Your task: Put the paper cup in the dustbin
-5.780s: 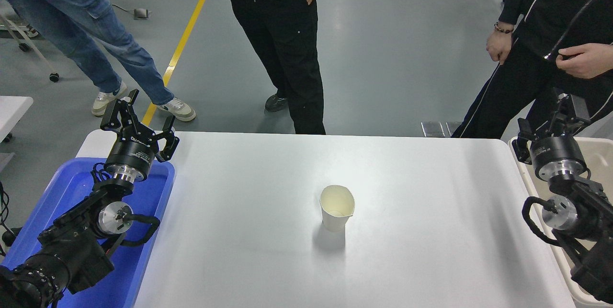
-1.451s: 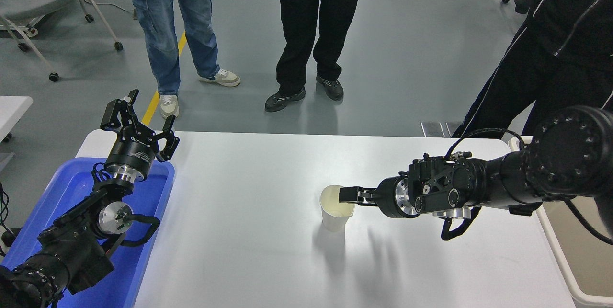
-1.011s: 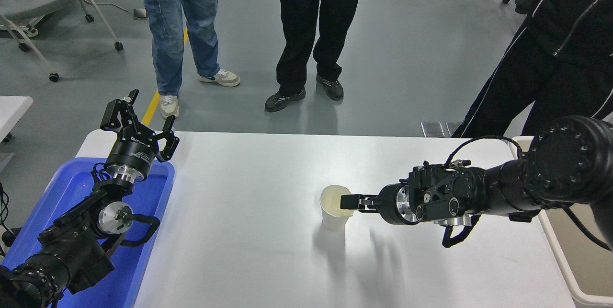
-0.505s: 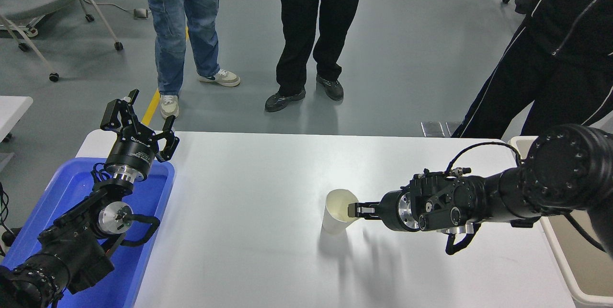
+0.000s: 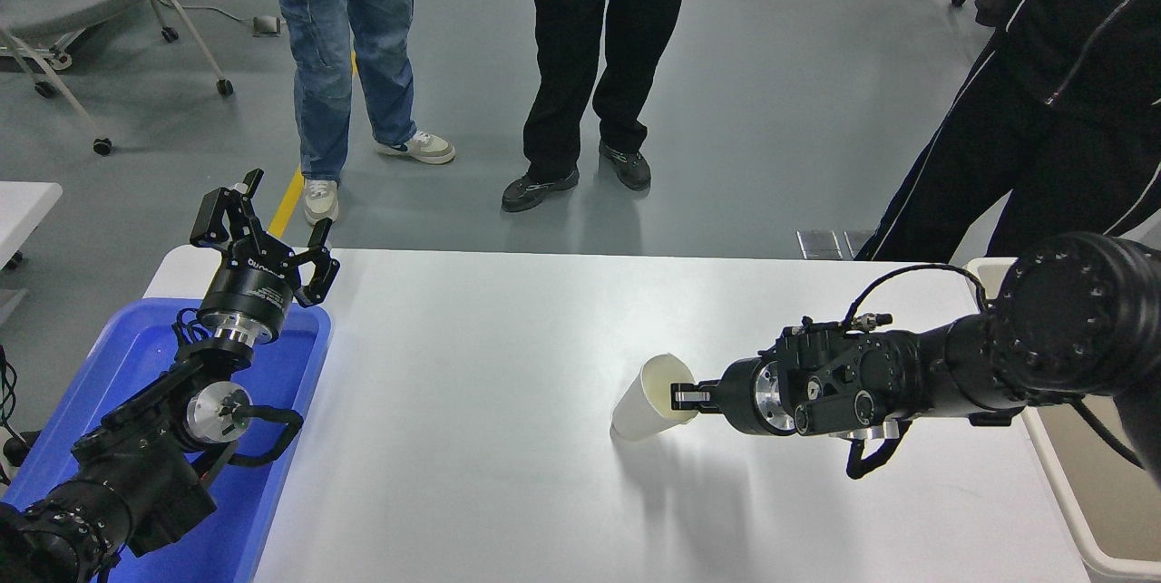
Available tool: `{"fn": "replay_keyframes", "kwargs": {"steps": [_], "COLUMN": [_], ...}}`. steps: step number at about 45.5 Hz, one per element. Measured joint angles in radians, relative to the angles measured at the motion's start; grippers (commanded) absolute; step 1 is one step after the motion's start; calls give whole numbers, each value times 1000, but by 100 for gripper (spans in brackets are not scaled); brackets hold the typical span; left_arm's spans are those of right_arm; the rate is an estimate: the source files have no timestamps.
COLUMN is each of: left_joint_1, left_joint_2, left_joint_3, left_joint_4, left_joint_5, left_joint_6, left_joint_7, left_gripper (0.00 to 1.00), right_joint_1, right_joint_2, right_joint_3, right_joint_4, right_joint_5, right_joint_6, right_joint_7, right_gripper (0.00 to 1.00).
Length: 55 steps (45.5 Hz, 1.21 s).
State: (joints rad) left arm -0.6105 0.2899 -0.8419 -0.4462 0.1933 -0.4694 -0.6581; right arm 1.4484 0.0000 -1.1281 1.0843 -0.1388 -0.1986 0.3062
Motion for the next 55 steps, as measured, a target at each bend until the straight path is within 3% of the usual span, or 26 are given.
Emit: {"fn": "replay_keyframes", "kwargs": {"steps": [17,29,55], "left_joint_1": [0,0,0], "left_joint_2": [0,0,0], "left_joint_3": [0,0,0], "left_joint_4": [0,0,0], "left_joint_5": [0,0,0], "left_joint_6": [0,0,0], "left_joint_7": [0,0,0], "left_gripper": [100,100,100], "right_joint_1": [129,258,437], "right_joint_2": [-57,-206,-550], "right_joint_3": [99,171,311], "right_joint_4": [127,239,276], "right_joint_5": [1,1,1], "right_joint_6": [3,24,231], "right_joint_7": [40,51,54], "right_gripper": [0,0,0]}}
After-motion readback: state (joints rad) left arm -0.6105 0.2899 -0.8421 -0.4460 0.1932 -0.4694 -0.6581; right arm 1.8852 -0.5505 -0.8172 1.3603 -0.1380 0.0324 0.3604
